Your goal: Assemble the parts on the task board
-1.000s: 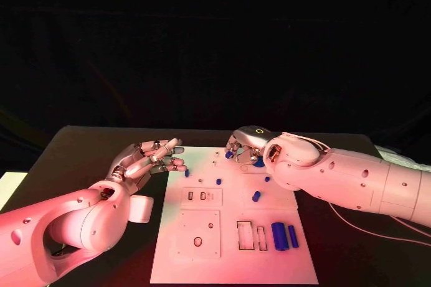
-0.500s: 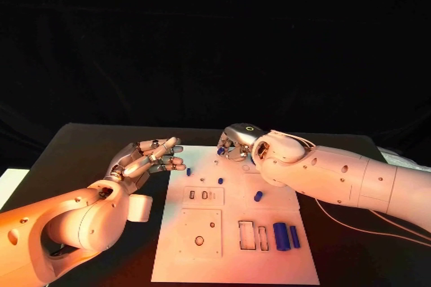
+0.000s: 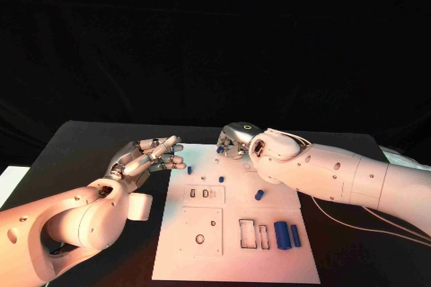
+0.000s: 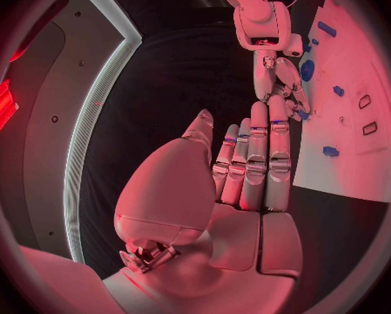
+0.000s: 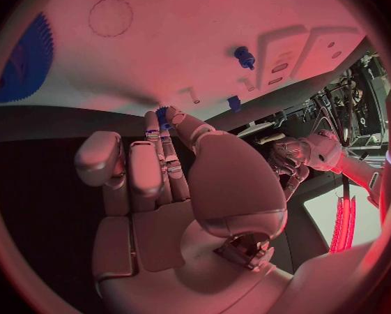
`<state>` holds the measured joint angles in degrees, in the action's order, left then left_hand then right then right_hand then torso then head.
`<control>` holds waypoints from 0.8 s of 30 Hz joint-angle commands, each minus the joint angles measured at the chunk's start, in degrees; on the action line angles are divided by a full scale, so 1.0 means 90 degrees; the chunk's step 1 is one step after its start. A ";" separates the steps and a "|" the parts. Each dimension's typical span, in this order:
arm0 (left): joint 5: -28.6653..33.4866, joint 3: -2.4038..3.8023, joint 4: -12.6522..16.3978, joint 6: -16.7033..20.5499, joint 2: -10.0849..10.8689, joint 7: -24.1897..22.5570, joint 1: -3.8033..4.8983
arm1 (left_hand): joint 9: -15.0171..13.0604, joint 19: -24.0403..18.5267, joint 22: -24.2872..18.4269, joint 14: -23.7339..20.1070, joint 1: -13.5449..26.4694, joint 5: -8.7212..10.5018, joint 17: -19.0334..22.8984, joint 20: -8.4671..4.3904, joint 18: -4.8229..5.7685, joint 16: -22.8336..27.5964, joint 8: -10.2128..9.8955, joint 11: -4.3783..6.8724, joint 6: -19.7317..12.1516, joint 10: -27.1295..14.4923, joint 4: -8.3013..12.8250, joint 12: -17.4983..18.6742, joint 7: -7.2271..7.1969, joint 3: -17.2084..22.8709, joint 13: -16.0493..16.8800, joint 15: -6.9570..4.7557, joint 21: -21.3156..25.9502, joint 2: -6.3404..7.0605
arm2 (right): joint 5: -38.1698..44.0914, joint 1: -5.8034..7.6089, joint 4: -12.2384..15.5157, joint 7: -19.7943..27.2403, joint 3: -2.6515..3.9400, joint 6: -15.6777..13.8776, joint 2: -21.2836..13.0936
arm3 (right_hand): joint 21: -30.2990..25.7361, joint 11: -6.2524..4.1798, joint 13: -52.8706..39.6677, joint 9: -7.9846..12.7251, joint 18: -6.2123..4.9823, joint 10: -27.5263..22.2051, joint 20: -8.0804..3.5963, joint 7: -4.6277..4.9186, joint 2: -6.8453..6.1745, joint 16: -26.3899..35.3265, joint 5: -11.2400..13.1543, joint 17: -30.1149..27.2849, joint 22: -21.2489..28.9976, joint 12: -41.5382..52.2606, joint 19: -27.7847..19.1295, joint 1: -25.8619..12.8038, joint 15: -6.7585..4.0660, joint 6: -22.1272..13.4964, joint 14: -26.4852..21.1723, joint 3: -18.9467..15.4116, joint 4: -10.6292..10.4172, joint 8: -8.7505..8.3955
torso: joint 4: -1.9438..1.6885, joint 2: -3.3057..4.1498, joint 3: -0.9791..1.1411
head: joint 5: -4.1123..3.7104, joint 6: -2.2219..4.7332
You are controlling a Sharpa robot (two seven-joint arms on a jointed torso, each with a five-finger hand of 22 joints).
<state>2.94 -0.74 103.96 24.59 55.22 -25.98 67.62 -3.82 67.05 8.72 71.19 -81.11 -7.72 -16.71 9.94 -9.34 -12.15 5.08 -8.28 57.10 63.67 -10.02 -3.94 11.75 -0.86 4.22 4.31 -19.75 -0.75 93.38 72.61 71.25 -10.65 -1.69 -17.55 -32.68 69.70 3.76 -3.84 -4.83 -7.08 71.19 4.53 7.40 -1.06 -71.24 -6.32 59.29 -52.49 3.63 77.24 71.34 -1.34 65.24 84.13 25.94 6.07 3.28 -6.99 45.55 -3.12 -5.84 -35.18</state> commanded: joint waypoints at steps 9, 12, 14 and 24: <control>0.0006 0.0005 0.0026 -0.0158 -0.0001 0.0007 0.0019 | 0.0004 0.0009 0.0006 -0.0007 -0.0002 0.0018 -0.0007 0.0003 -0.0101 -0.0018 -0.0022 0.0001 -0.0014 -0.0043 0.0047 0.0028 0.0015 0.0001 -0.0008 0.0006 -0.0035 -0.0056 | 0.0107 -0.0007 -0.0076 -0.0110 0.0002 0.0329 0.0066 | 0.0021 0.0031 0.0014 -0.0046 0.0036 -0.0141 0.0038 0.0032 -0.0092 -0.0012 -0.0007 -0.0037 0.0019 -0.0024 -0.0068 -0.0083 0.0050 -0.0108 0.0159 0.0013 -0.0089 0.0027 | -0.0008 0.0006 -0.0013 | -0.0003 -0.0041; 0.0006 0.0005 0.0025 -0.0163 0.0000 0.0014 0.0021 | 0.0004 0.0009 0.0006 -0.0007 -0.0002 0.0018 -0.0007 0.0003 -0.0101 -0.0018 -0.0022 0.0001 -0.0014 -0.0043 0.0047 0.0028 0.0015 0.0001 -0.0008 0.0006 -0.0035 -0.0056 | 0.0102 -0.0008 -0.0080 -0.0113 0.0002 0.0286 0.0071 | -0.0017 0.0071 0.0023 -0.0018 0.0023 -0.0285 0.0065 0.0076 -0.0156 0.0037 -0.0006 -0.0122 0.0095 -0.0029 -0.0120 -0.0090 0.0087 -0.0240 0.0134 0.0034 -0.0126 0.0018 | -0.0007 0.0009 -0.0015 | -0.0009 -0.0038; 0.0006 0.0005 0.0024 -0.0166 0.0001 0.0018 0.0023 | 0.0004 0.0009 0.0006 -0.0007 -0.0002 0.0018 -0.0007 0.0003 -0.0101 -0.0018 -0.0022 0.0001 -0.0014 -0.0043 0.0047 0.0028 0.0015 0.0001 -0.0008 0.0006 -0.0035 -0.0056 | 0.0081 -0.0007 -0.0083 -0.0108 0.0002 0.0248 0.0069 | -0.0179 0.0148 0.0027 0.0038 -0.0016 -0.0608 0.0126 0.0150 -0.0278 0.0186 0.0005 -0.0346 0.0373 -0.0018 -0.0259 -0.0124 0.0163 -0.0482 0.0072 0.0007 -0.0170 0.0009 | -0.0005 0.0010 -0.0016 | -0.0010 -0.0035; 0.0009 0.0005 0.0008 -0.0180 0.0016 0.0033 0.0029 | 0.0004 0.0009 0.0006 -0.0007 -0.0002 0.0018 -0.0007 0.0003 -0.0101 -0.0018 -0.0022 0.0001 -0.0014 -0.0043 0.0047 0.0028 0.0015 0.0001 -0.0008 0.0006 -0.0035 -0.0056 | -0.0022 -0.0007 0.0258 -0.0036 0.0007 -0.0166 -0.0227 | -0.0535 0.0313 0.0018 0.0112 -0.0125 -0.1623 0.0275 0.0267 -0.0542 0.0438 -0.0099 -0.0722 0.0949 0.0040 -0.0493 0.0060 0.0287 -0.1377 0.0002 -0.0519 -0.0193 0.0042 | 0.0000 0.0019 -0.0010 | -0.0015 -0.0022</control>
<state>2.94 -0.74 103.97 24.23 55.35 -25.54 67.79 -3.83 67.05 8.70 71.19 -81.11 -7.72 -16.69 9.94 -9.34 -12.15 5.08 -8.28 57.10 63.67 -10.02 -3.94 11.75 -0.86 4.22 4.31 -19.75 -0.75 93.31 72.56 72.91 -11.17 -1.68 -17.02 -34.30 65.02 6.53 -3.61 -3.75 -7.08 56.57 6.88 9.71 -5.98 -67.45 -7.07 52.79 -43.90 3.73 72.82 71.27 0.74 52.90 83.93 21.55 4.28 3.75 -7.05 45.65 -3.25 -5.98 -35.41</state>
